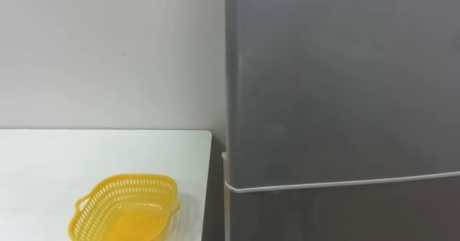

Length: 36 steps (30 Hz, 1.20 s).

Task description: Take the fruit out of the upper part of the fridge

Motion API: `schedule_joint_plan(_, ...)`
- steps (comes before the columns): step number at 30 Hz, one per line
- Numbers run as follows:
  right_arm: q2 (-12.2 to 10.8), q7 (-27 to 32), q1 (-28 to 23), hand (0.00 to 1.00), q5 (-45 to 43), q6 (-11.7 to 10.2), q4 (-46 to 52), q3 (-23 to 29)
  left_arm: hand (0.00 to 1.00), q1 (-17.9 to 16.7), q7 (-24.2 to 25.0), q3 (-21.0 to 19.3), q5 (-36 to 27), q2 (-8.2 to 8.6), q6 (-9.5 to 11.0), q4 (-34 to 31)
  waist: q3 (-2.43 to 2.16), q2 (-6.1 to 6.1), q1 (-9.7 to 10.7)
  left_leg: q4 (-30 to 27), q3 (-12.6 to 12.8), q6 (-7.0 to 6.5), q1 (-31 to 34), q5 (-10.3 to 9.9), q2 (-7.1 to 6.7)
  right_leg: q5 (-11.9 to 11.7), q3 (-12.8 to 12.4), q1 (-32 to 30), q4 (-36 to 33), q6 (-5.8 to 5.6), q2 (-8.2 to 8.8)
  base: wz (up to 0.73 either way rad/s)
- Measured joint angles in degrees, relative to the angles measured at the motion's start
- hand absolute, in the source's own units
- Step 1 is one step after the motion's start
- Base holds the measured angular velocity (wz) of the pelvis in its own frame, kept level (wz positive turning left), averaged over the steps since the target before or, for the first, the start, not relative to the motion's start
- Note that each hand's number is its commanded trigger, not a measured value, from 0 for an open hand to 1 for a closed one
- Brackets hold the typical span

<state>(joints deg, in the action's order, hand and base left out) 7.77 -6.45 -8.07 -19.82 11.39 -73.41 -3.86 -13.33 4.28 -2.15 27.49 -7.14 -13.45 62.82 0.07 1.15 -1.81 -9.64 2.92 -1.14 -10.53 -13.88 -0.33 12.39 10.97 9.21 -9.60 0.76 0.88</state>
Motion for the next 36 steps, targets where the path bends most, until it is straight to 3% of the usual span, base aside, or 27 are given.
schedule_joint_plan(7, -0.44, 0.09, 0.06, 0.0, 0.61, -0.04, -0.18, -0.67, 0.0, -0.04, -4.6, -0.04, -3.29, 0.08, 0.89, -0.36, 0.0, -0.06, 0.13, -0.08, -0.05, 0.0, -0.2, 0.0, -0.09, 0.05, 0.44, 0.54, 0.02, -0.08, 0.09, 0.03)
schedule_joint_plan(11, -0.42, 0.11, 0.24, 0.0, 1.52, -0.11, -0.23, -0.81, 0.0, 0.06, -7.75, -3.55, -7.7, 0.78, 1.52, -0.47, 0.0, -0.09, -0.07, -0.08, -0.22, 0.0, -0.4, 0.0, -0.1, 0.06, 0.37, 0.78, 0.04, -0.09, 0.07, 0.0)
schedule_joint_plan(18, -0.32, 0.41, 1.02, 0.0, 1.34, -0.33, -0.19, -1.07, 0.0, 0.0, -12.78, -5.63, -15.85, 0.85, 2.59, -1.63, 0.11, -0.23, -0.14, -0.09, -0.51, 0.0, -0.42, 0.0, -0.11, 0.05, 0.32, 0.75, -0.07, -0.09, 0.09, 0.0)
schedule_joint_plan(22, 0.2, 0.25, 1.8, 0.0, 1.03, -1.54, -0.14, 0.25, 0.0, 0.3, -16.17, -11.62, -20.43, 0.86, 4.8, -6.88, 0.28, -0.64, -0.27, -0.04, -0.7, -0.02, -0.24, -0.01, -0.09, 0.06, 0.4, 0.55, 0.0, -0.08, 0.08, 0.03)
schedule_joint_plan(25, 0.99, 0.02, 1.9, 0.0, 1.28, -2.79, 0.02, 1.05, 0.0, 0.45, -19.77, -15.49, -25.39, 1.01, 5.93, -14.07, 0.11, -1.03, -0.44, 0.18, -0.78, -0.02, 0.16, 0.0, -0.07, 0.06, 0.45, -0.1, -0.3, -0.08, 0.05, 0.0)
schedule_joint_plan(29, 2.1, -0.5, 2.56, 0.0, 1.25, -4.32, 0.11, 3.34, 0.0, 2.2, -25.89, -16.89, -32.36, -0.13, 9.5, -21.95, 0.12, -1.06, -0.36, 0.1, -1.19, -0.04, 1.03, 0.02, -0.15, 0.04, 0.6, -0.47, -0.39, -0.06, -0.28, 0.03)
schedule_joint_plan(33, 2.64, -0.65, 2.51, 0.0, 0.97, -6.64, 0.61, 5.24, 0.0, 2.46, -30.09, -18.45, -33.25, -0.21, 11.99, -31.37, -0.05, -1.08, -0.94, 0.09, -1.13, -0.04, 1.0, 0.02, -0.19, 0.03, 0.4, -0.98, -0.46, -0.05, -0.24, -0.07)
schedule_joint_plan(35, 3.19, -1.37, 2.46, 0.0, 1.28, -7.14, 0.86, 5.25, 0.0, 2.56, -31.88, -18.35, -33.6, -0.21, 14.61, -36.46, -0.26, -0.72, -1.68, 0.09, -1.15, -0.03, 0.91, 0.03, -0.28, 0.04, 0.33, -1.0, -0.47, -0.06, -0.12, -0.05)
schedule_joint_plan(36, 3.24, -1.59, 2.4, 0.0, 1.3, -7.17, 1.12, 5.25, 0.0, 2.56, -32.39, -18.36, -33.64, -0.24, 15.03, -37.5, -0.12, -0.99, -1.77, 0.09, -1.16, -0.03, 0.9, 0.03, -0.29, 0.03, 0.34, -1.03, -0.47, -0.06, -0.1, 0.0)
